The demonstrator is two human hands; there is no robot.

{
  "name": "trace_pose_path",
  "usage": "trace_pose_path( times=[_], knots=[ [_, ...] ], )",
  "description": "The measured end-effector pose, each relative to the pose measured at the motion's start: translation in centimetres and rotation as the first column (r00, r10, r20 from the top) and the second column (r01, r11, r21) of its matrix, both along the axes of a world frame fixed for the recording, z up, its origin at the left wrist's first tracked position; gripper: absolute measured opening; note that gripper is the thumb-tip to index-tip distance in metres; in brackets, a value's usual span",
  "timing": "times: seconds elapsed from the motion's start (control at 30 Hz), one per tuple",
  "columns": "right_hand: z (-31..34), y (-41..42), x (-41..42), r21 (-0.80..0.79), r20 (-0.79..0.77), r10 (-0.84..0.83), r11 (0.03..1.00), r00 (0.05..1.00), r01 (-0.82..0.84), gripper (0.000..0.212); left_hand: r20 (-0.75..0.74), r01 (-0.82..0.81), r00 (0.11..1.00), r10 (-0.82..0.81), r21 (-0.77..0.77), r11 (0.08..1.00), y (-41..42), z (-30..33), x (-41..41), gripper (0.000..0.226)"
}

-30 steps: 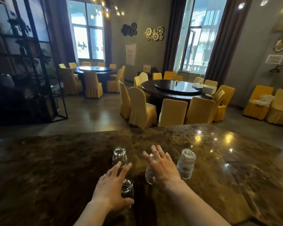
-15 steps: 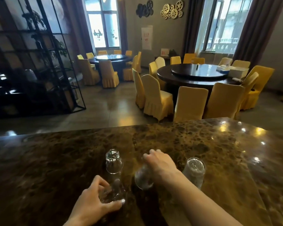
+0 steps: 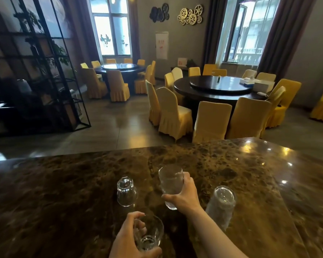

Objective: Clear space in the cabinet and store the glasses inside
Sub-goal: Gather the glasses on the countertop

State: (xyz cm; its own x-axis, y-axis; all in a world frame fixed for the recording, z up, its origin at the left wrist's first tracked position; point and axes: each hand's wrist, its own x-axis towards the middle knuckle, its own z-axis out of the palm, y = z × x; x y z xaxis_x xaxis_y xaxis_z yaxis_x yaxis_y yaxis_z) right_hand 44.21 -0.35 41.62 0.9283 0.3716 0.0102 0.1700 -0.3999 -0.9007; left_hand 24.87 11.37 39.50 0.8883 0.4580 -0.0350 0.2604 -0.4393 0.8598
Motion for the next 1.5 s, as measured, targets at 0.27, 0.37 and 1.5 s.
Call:
trace_pose_path(
  times=[0.27,0.37,1.5],
  knots=[
    [-1.6,0.9,0.6,-0.045,-0.028,0.027,0.999,0.999,-0.028,0.093,-0.043,0.073,0.997,-0.068,0.126,0.989,-0.5,-0.6,0.4,0.076],
    [-1.5,1.6,0.9,-0.06,-0.032,0.033,0.998,0.999,-0.034,0.09,-0.042,0.067,0.997,-0.061,0.134,0.989,-0.6,-1.3,0.4,0.069],
    [3.7,-14.4,0.9,-0.151,0.1,-0.095,0.982,0.99,0.109,0.071,-0.027,-0.409,0.912,0.408,-0.04,0.912,13.2,2.6,9.1,0.08]
  ],
)
